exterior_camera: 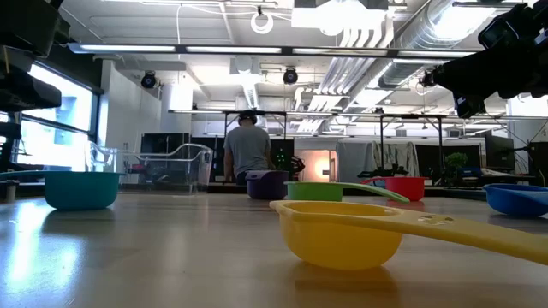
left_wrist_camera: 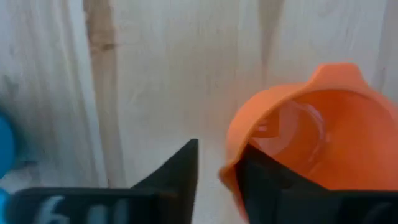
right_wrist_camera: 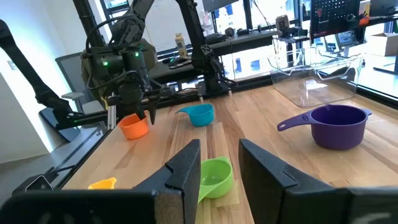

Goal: Nest measuring cups in basket
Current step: Stack the orange measuring cup on top of the purple measuring cup on the table

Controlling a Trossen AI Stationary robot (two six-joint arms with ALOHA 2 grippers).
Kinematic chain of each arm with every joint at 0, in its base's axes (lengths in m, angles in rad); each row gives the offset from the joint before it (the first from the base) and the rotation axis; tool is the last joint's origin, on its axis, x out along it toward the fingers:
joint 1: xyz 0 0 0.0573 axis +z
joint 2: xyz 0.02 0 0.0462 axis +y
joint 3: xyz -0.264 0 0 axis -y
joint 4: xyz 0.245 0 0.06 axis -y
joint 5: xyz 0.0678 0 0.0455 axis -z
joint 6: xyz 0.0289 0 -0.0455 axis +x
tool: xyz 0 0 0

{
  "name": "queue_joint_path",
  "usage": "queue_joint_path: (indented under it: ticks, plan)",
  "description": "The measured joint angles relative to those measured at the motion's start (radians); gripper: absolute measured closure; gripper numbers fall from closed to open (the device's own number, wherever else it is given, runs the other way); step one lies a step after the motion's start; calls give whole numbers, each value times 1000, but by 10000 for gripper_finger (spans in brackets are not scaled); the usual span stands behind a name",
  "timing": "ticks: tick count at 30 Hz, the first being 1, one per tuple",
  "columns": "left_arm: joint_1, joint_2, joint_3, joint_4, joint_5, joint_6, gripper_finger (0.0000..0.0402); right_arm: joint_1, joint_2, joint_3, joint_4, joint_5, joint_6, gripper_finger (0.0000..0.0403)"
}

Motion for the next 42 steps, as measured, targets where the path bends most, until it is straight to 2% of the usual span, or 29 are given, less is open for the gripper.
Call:
queue_joint_path:
  ticks: [5, 14, 18, 26, 32, 42]
  plan:
    - [0, -2, 2, 48, 37, 32, 384, 0, 0, 0, 0, 0, 0, 302]
    - [47, 0, 2, 58, 82, 33, 375, 0, 0, 0, 0, 0, 0, 302]
    - [92, -17, 2, 64, 94, 59, 386, 0, 0, 0, 0, 0, 0, 302]
    - [207, -98, 21, 59, 140, 113, 376, 0, 0, 0, 0, 0, 0, 302]
    - [293, -152, 75, 60, 143, 200, 386, 0, 0, 0, 0, 0, 0, 302]
    - [404, -162, 124, 2, 143, 374, 381, 0, 0, 0, 0, 0, 0, 302]
